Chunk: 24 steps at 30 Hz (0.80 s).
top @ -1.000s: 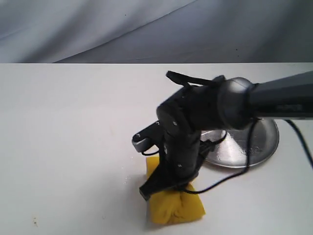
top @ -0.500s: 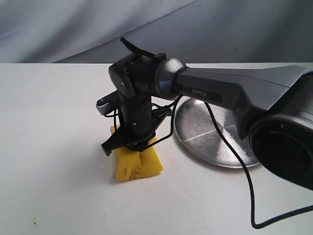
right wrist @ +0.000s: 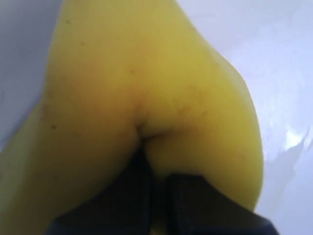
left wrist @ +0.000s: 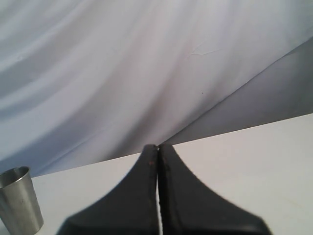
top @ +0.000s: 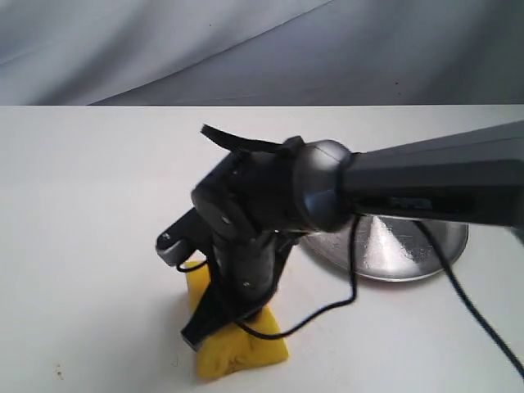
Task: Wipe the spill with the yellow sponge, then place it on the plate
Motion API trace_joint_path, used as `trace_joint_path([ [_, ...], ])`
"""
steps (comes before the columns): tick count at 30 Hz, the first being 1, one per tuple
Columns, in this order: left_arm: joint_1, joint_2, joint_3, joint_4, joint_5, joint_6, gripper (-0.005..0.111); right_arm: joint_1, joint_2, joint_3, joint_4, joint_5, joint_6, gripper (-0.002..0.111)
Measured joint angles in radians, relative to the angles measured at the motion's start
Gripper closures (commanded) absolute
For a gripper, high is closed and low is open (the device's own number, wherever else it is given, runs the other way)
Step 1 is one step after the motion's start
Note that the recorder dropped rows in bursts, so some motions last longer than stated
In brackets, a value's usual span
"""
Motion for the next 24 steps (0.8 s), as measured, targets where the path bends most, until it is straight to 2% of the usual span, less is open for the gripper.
trace_joint_path([
  [6,0.000,0.000,0.000,0.000,0.000,0.000,0.107,0.006,-0.160,0.253,-0.127,-0.029,0.109,0.108],
  [10,0.000,0.000,0.000,0.000,0.000,0.000,0.107,0.004,-0.212,0.346,-0.230,-0.022,0.170,0.108],
  [20,0.000,0.000,0.000,0.000,0.000,0.000,0.107,-0.172,-0.222,0.365,-0.226,-0.129,0.190,0.108],
  [24,0.000,0.000,0.000,0.000,0.000,0.000,0.107,-0.219,-0.177,0.294,-0.153,-0.127,0.130,0.108],
])
